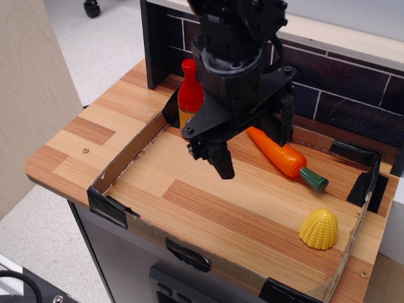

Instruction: Topple hot sauce bottle

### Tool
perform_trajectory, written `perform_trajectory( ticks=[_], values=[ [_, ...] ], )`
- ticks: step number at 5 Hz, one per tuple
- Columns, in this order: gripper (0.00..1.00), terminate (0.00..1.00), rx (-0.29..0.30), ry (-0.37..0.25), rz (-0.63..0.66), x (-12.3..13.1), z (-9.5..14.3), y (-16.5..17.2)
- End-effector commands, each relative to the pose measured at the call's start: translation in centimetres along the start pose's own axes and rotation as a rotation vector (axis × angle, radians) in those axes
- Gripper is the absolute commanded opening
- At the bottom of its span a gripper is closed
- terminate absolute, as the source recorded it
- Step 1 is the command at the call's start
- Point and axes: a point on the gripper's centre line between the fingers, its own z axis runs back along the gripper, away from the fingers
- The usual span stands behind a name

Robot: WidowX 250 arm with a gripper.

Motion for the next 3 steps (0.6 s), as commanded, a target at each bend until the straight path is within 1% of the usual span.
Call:
perform_trajectory(
  ticks=[1, 2, 3],
  values=[
    [1.0, 0.0, 0.0, 0.0, 0.0, 0.0, 0.0, 0.0],
    [1.0, 0.0, 0.054, -0.028, 0.019, 3.1, 1.0, -0.7],
    [1.0, 0.0, 0.022, -0.058, 0.014, 6.0, 1.0, -1.4]
  ],
)
